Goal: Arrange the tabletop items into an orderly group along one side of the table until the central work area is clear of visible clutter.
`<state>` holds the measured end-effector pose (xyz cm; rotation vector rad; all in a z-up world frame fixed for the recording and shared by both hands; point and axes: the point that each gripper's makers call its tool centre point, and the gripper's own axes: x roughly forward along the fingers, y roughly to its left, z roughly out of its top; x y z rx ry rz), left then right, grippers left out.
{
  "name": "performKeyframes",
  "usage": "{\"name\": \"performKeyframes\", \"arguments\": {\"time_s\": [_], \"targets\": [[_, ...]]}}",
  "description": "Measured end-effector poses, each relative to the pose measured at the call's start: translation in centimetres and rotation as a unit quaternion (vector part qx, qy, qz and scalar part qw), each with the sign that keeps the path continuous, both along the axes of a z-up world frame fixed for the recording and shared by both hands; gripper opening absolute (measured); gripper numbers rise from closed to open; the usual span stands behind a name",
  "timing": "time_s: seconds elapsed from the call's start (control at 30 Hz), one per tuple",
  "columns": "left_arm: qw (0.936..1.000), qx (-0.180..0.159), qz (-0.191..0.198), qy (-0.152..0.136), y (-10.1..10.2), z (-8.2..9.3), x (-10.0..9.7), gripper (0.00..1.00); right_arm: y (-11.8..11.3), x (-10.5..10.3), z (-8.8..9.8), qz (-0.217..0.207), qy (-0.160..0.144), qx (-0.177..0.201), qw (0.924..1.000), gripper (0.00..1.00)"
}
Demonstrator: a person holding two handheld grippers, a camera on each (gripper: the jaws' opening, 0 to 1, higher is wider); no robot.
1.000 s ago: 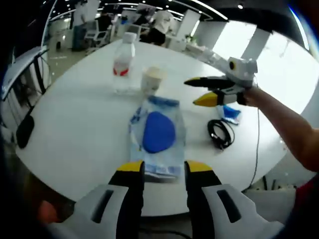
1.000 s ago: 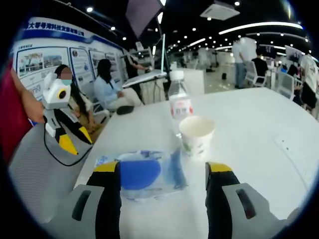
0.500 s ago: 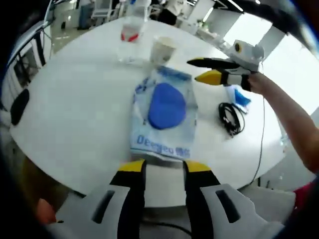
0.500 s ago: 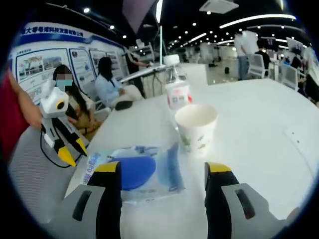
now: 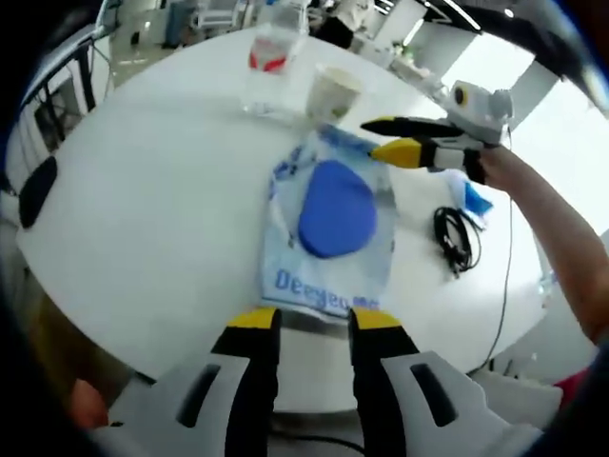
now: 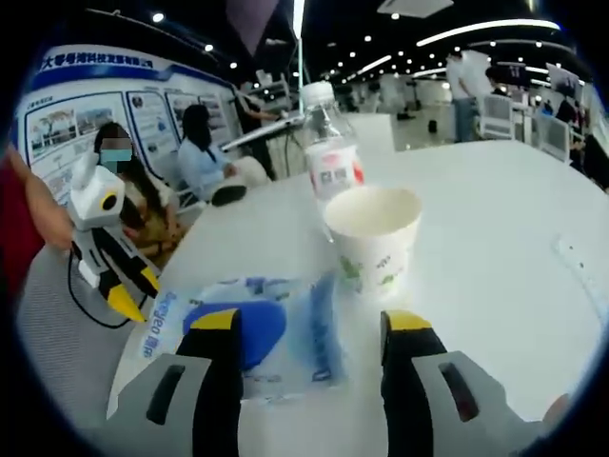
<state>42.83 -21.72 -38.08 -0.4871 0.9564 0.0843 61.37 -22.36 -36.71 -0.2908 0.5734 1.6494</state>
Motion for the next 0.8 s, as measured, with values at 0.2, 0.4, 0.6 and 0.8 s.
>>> {"name": "performKeyframes", "arguments": {"time_s": [0.2,0.4,0.6,0.8], "targets": [[0.9998,0.0,0.017,-0.007,0.1,0.0,0.5,0.27,0.3,0.3,-0.6,-0.006,-0.003,-0.007,1.0,0.44],[0.9998,0.003,0.02,-0.005,0.2,-0.2,0.6,0.27,0.0,0.5,-1.1,-0.009,-0.003,-0.017,0.9998,0.29],[0.9996,0.008,0.025,-0.008,0.5,-0.2,1.0,0.27,-0.3,0.5,-1.4,-0.011,-0.002,-0.025,0.9996,0.16],[0.9995,0.013,0.028,-0.006,0.9,-0.5,1.4,0.26,-1.0,0.6,-1.6,-0.016,-0.001,-0.036,0.9992,0.11]]}}
